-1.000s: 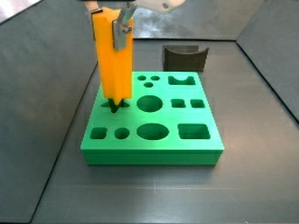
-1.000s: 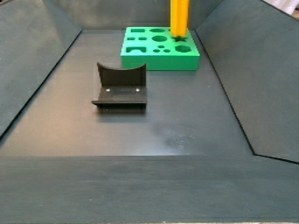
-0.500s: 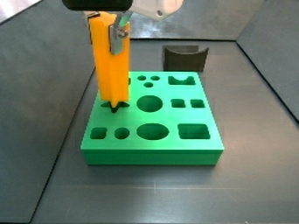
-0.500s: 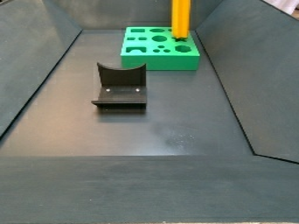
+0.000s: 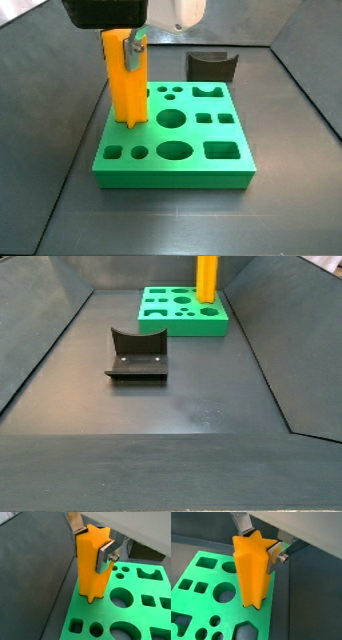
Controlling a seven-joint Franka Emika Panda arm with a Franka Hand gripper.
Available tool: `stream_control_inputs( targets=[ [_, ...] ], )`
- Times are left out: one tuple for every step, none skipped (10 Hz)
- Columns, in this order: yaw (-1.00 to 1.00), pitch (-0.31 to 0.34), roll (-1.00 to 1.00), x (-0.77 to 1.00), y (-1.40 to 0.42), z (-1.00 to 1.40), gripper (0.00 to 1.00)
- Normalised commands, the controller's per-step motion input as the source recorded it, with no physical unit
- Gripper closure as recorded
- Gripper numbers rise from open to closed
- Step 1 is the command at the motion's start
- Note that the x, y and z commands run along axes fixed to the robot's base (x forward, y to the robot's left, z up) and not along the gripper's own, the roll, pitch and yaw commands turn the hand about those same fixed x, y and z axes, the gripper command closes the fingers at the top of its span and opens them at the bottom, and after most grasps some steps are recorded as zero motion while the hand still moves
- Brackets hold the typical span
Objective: Pick up the star object. Move up. Place the star object on the fixture. Regrasp the star object. Move to above the board. Insert the star object.
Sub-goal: Insert the star object.
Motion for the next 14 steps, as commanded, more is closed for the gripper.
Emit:
stream_control_inputs(
  targets=[
    [0.0, -0.074, -0.05, 0.0, 0.0, -0.12, 1.0],
    [0.0, -0.054, 0.0, 0.0, 0.0, -0.13, 1.0],
    [0.0, -0.053, 0.0, 0.0, 0.0, -0.23, 1.0],
    [0.0, -0.073, 0.0, 0.0, 0.0, -0.35, 1.0],
    [0.0, -0.104, -0.01, 0.0, 0.0, -0.43, 1.0],
    [0.0, -0.13, -0.09, 0.0, 0.0, -0.51, 1.0],
    [0.0, -0.113, -0.1, 0.0, 0.0, -0.61, 1.0],
    [0.0, -0.03, -0.07, 0.0, 0.0, -0.78, 1.0],
    [0.0, 0.0, -0.12, 0.01, 0.0, -0.89, 1.0],
    [-0.09, 0.071, -0.14, 0.01, 0.0, -0.79, 1.0],
    [-0.24, 0.216, -0.1, 0.01, 0.0, -0.67, 1.0],
    [-0.3, 0.274, -0.09, 0.03, 0.0, -0.56, 1.0],
    [-0.31, 0.25, -0.07, 0.06, 0.0, -0.6, 1.0],
    [-0.07, 0.0, -0.06, 0.0, 0.0, -0.38, 1.0]
  ],
)
